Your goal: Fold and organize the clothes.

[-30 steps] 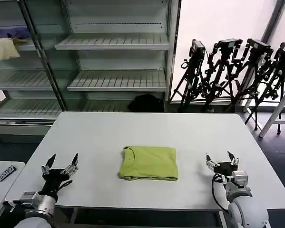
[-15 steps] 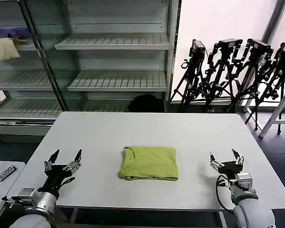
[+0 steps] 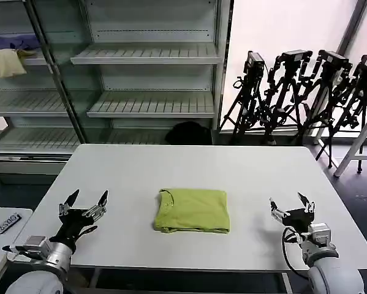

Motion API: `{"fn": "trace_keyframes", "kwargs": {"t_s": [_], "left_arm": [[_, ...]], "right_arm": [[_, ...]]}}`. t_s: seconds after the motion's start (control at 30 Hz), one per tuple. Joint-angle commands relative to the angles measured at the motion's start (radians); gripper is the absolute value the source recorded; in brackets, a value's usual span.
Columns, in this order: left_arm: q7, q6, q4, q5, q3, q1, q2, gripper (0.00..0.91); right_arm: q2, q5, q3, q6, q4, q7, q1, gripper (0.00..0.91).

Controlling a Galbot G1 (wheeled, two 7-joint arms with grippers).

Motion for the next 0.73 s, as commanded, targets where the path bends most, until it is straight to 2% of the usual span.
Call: {"fn": "trace_keyframes", "kwargs": {"t_s": [0.03, 0.73], "left_arm": [[-0.012, -0.017, 0.022, 0.04, 0.006, -0.004, 0.033, 0.907], [-0.015, -0.024, 0.03, 0.063, 0.019, -0.009, 0.011, 0.907]], "right_arm": [[-0.017, 0.083, 0.004, -0.011, 0.017, -0.033, -0.006, 0.907], [-0.032, 0.087, 0.027, 0.008, -0.001, -0.056, -0.005, 0.907]]}}
